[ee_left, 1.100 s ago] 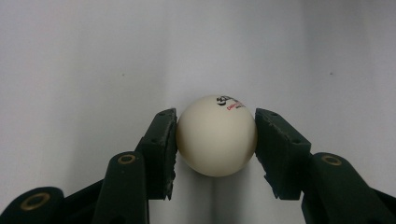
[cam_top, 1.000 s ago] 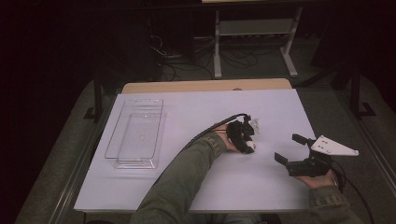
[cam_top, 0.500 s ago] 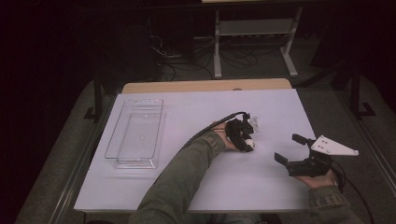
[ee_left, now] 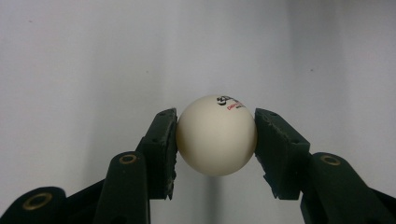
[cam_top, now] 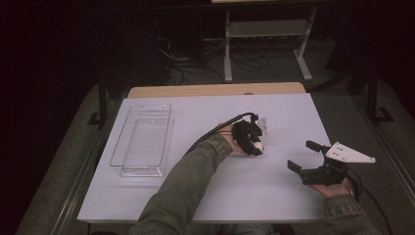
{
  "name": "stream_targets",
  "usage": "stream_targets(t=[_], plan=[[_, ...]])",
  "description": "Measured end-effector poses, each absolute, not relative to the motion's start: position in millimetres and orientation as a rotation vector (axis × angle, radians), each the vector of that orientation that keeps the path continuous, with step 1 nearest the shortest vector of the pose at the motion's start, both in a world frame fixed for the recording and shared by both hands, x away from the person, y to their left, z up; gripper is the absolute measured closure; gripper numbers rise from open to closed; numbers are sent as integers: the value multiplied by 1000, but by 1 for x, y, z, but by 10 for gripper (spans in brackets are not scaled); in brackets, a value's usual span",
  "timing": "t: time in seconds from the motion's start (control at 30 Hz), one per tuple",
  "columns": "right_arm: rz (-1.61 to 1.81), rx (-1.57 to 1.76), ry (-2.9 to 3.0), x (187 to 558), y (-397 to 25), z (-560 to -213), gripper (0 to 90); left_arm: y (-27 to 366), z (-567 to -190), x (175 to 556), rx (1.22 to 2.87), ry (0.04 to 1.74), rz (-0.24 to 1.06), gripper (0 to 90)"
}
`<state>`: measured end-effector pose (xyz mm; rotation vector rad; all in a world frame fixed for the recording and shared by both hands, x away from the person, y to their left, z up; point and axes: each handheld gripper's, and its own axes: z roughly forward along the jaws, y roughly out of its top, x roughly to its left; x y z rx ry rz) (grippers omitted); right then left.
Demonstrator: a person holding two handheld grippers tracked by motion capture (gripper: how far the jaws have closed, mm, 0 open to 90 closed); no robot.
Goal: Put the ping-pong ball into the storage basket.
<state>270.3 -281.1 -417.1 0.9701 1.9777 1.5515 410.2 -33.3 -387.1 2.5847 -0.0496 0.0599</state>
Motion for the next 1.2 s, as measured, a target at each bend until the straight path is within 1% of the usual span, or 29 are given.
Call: stream_targets(t=[0.33, 0.7, 1.2], plan=[[1546, 978, 1986, 271, -280, -418, 0, -22, -364, 412, 2579, -50, 103, 508], [1538, 972, 2005, 272, -278, -420, 0, -16, -348, 411, 2595, -59, 130, 508], [1541, 977, 2008, 272, -277, -421, 0, 5, -322, 405, 2613, -54, 174, 508]])
